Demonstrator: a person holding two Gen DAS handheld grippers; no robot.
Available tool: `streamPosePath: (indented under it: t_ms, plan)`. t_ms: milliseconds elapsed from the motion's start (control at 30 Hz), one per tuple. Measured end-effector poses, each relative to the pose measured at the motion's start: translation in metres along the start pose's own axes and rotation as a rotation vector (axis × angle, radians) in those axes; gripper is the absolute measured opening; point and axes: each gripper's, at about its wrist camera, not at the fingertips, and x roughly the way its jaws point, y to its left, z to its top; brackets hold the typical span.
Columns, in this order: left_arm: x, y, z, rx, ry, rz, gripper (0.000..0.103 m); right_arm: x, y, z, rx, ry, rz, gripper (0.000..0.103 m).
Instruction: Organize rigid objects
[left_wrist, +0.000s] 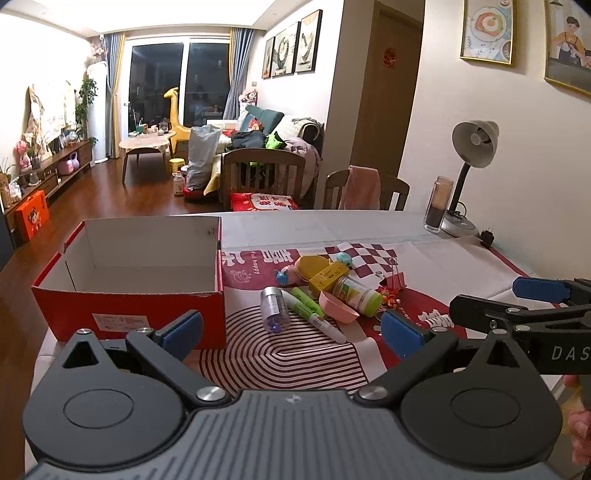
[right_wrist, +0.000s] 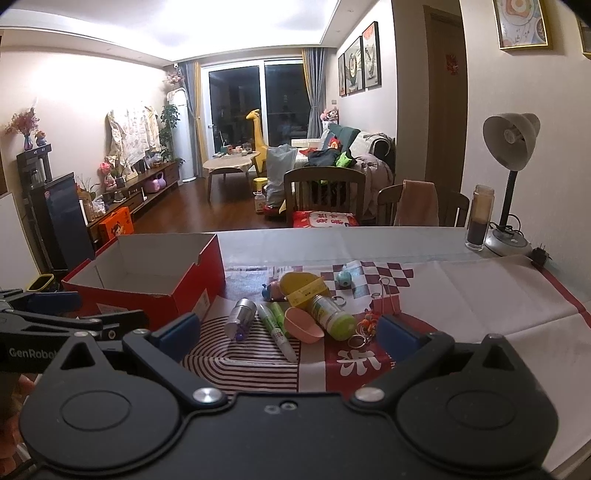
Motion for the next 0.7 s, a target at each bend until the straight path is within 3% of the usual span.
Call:
streamPosePath:
  t_ms: [700]
  plan:
    - [0.045, -0.021, 0.011, -0.034, 0.044, 0.042, 0.103, 0.042, -0.056, 0.012, 0.001, 0.04, 0.107, 0.098]
